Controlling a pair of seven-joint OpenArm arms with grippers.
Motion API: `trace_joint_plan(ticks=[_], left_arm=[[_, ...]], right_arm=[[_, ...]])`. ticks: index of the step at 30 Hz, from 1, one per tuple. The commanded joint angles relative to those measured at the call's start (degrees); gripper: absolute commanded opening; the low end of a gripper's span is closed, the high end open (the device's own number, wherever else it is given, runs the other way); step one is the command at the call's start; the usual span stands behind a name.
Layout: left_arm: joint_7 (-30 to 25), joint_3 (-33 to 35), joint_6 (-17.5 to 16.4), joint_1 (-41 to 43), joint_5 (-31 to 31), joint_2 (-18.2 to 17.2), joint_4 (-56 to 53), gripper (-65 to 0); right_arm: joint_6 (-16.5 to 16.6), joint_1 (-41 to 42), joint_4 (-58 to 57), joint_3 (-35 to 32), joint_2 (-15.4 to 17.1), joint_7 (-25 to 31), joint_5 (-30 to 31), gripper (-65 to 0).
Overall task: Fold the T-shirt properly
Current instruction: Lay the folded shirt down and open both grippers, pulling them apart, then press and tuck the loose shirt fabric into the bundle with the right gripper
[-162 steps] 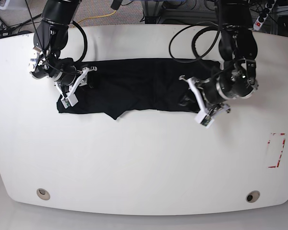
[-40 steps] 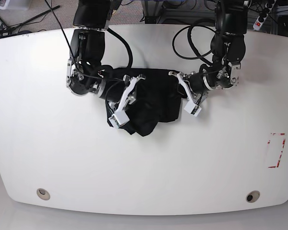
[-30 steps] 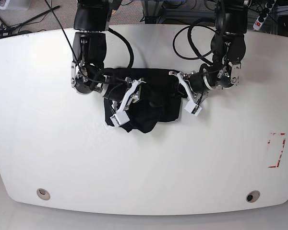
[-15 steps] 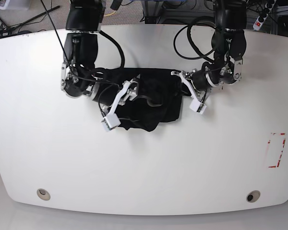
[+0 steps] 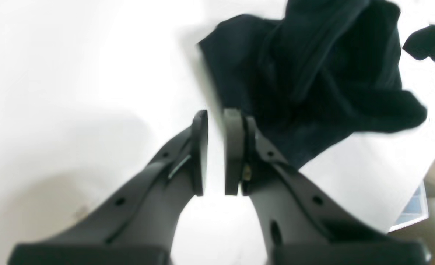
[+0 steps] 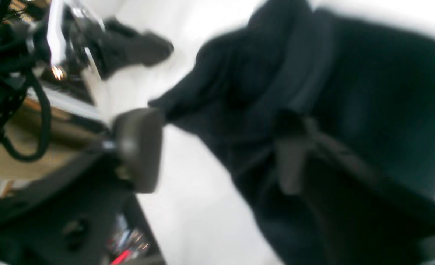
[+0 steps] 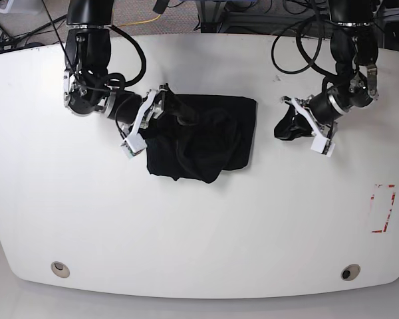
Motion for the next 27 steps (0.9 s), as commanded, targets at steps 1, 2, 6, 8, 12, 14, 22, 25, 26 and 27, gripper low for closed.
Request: trace_joint_plan(ticks=[1,2,6,8,12,14,22,25,26,27], left_arm=[[-0.7,-2.2,-0.4,0.9,-1.3,-1.0,2.2,-58.7],[-0.7,-3.7,-0.4,1.9,-1.3,-1.1,2.5,-58.7],[-0.7,-7.9,-0.5,4.1,-1.2,-1.1,2.5,-58.7],[-0.7,-8.7,-0.5,4.9,-1.2,-1.1,2.5,-58.7],[-0.7,-8.9,-0.5,7.1,-0.9,-1.5,3.5,-58.7],[-0.7,-8.9,-0.5,8.0,-1.2,-2.6,4.3,-58.7],[-0.7,-8.9,-0.5,8.6,-1.2,-2.8,5.0,-58.7],[-0.7,-8.9,-0.5,8.6,-1.2,-4.4,6.1,-58.7],[-0.7,-8.9,-0.5,8.6,-1.2,-4.7,6.3,-58.7],[-0.7,-8.9,-0.5,8.6,-1.2,-4.8,6.5,-58.7]], right_arm=[[0.4,1.2,-2.6,0.1,0.0,1.4,1.1,-31.1],[0.4,1.4,-4.5,0.1,-0.1,1.6,0.2,-34.4],[0.4,3.1,-8.2,0.0,-3.3,2.6,-4.5,-36.5],[0.4,3.6,-8.0,-0.2,-4.9,2.5,-6.5,-36.6],[0.4,3.9,-4.5,-6.5,-6.4,2.3,-6.7,-37.3],[0.4,4.0,-3.5,-10.7,-7.3,2.5,-6.7,-37.3],[-4.9,5.3,-6.0,-16.5,-10.7,4.6,-6.7,-37.3],[-4.9,5.5,-3.0,-16.4,-10.4,4.6,-6.5,-37.3],[-4.9,5.5,-1.7,-16.0,-10.3,4.6,-6.5,-37.3],[-4.9,5.5,-0.6,-15.3,-9.9,4.6,-6.5,-37.3]])
